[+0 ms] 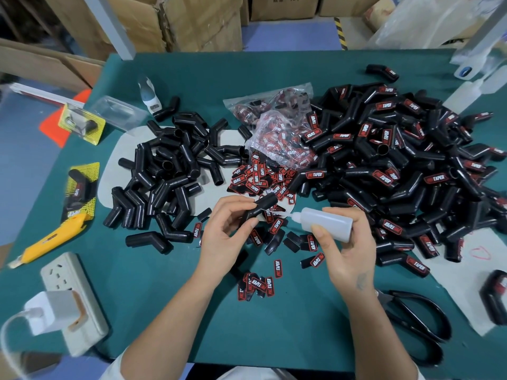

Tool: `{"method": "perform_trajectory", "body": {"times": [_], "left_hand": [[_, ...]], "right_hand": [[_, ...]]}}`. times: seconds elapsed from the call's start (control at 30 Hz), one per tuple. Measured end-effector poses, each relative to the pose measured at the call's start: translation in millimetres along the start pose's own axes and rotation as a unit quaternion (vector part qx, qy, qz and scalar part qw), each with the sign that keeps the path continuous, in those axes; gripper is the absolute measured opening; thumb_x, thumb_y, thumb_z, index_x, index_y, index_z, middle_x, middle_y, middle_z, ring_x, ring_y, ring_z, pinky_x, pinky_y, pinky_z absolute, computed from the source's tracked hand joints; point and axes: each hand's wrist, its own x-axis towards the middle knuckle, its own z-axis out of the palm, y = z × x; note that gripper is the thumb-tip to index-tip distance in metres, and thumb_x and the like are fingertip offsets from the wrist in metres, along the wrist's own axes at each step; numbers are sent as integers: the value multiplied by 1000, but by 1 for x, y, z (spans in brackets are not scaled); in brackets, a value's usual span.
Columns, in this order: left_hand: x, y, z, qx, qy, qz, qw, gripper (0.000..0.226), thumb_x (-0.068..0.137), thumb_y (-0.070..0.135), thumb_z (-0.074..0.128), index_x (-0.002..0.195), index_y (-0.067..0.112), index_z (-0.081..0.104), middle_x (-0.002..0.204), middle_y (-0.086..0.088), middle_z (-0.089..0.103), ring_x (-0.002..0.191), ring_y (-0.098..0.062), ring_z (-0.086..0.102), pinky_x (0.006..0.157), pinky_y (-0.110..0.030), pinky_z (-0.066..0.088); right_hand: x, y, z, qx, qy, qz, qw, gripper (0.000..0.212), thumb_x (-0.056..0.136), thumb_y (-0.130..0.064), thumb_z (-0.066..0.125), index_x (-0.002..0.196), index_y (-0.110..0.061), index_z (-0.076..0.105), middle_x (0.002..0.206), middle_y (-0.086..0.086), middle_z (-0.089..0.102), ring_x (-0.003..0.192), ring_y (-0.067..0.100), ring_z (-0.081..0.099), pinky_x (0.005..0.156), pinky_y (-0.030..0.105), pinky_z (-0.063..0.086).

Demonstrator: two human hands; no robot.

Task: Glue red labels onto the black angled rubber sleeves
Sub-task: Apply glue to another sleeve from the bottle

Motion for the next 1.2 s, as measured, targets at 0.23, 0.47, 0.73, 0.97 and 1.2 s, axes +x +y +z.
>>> {"method": "perform_trajectory", "body": {"times": [0.23, 0.47, 0.73, 0.97, 1.2], "left_hand": [[0, 0, 1, -4, 4, 5, 1000, 23, 92, 4, 73, 111, 18, 73, 121, -1, 65, 120, -19, 65, 102, -21, 49], [1, -1, 0, 1, 4, 7, 1000, 24, 93, 4, 73, 111, 19, 73, 121, -1, 65, 121, -20, 64, 103, -21, 48], [1, -1, 0, -4, 3, 6, 1000, 25, 92, 3, 73, 111, 21, 73, 120, -1, 65, 121, -21, 64, 104, -22, 48], [0, -1, 1, -6, 1, 4, 1000, 26, 92, 4, 73, 110, 22, 73, 119, 2, 66, 121, -21, 64, 104, -22, 48], [0, 1, 1, -7, 3, 3, 1000, 24, 92, 4, 73, 110, 21, 73, 119, 1, 66, 120, -19, 64, 103, -20, 48]], "right_hand": [[1, -2, 0, 7, 9, -1, 1000, 26, 92, -47, 73, 114, -52, 59, 113, -20, 67, 96, 4, 66, 78, 15, 53], [1, -1, -1, 7, 26, 1, 1000, 24, 93, -56, 71, 113, -52, 60, 113, -20, 67, 98, 6, 67, 80, 18, 53], [2, 1, -1, 2, 14, -2, 1000, 27, 92, -41, 71, 113, -52, 60, 113, -21, 66, 99, 7, 66, 80, 18, 53], [0, 1, 0, -2, -3, -8, 1000, 29, 92, -39, 71, 115, -53, 60, 112, -22, 66, 98, 6, 66, 79, 15, 51], [0, -1, 0, -2, -5, -10, 1000, 29, 92, -39, 71, 114, -53, 59, 112, -21, 66, 98, 6, 66, 78, 14, 50]]}}
